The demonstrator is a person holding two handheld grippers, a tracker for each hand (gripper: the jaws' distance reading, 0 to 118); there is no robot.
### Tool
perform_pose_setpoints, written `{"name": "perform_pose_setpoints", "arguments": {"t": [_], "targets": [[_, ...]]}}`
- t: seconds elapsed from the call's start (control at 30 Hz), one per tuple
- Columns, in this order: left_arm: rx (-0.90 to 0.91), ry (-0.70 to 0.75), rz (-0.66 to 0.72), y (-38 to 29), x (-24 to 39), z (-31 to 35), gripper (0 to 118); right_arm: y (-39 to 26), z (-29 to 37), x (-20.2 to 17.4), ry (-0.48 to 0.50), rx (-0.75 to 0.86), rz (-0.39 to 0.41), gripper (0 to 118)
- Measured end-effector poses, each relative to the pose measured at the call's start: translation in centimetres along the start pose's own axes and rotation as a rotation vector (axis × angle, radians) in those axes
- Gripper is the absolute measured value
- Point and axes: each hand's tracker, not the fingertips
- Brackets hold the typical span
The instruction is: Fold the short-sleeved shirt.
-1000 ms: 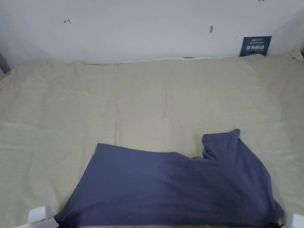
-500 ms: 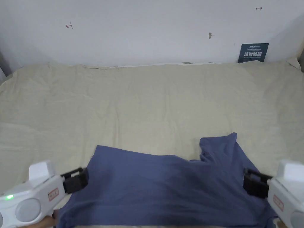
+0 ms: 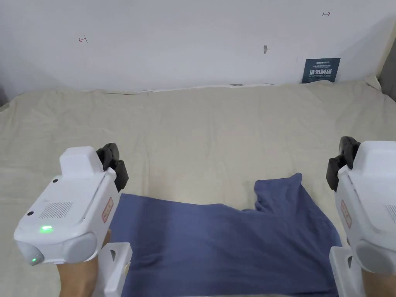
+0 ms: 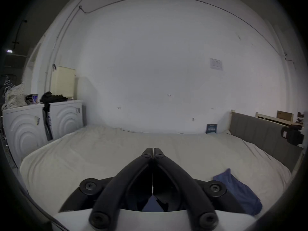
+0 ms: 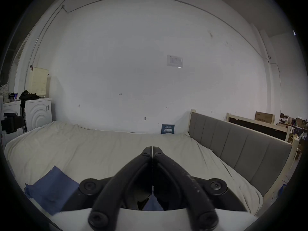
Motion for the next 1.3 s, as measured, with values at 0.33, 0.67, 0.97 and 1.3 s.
{"name": "perform_pose_setpoints", "arguments": {"t": [0.33,0.67,0.97,1.3], "targets": [[-0.287,-0.044,-0.007,-2.6,-1.6,-8.1,0,-1.1,-1.6,0.9,0.028,-0.041,-0.013,1],[-0.765,-0.069,0.059,-8.9,-6.6,-22.7,56,-3.6,-5.4,1.0,0.006,-0.132,-0.002,1],[-0.948,0.049,-0.028,-15.6,-9.1,-27.7,96,-7.0,-9.0,1.0,-0.014,-0.259,0.017,1],[-0.866,-0.035,-0.099,-15.9,-7.3,-26.1,3,-10.7,-14.1,2.6,-0.013,-0.45,-0.052,3]]}}
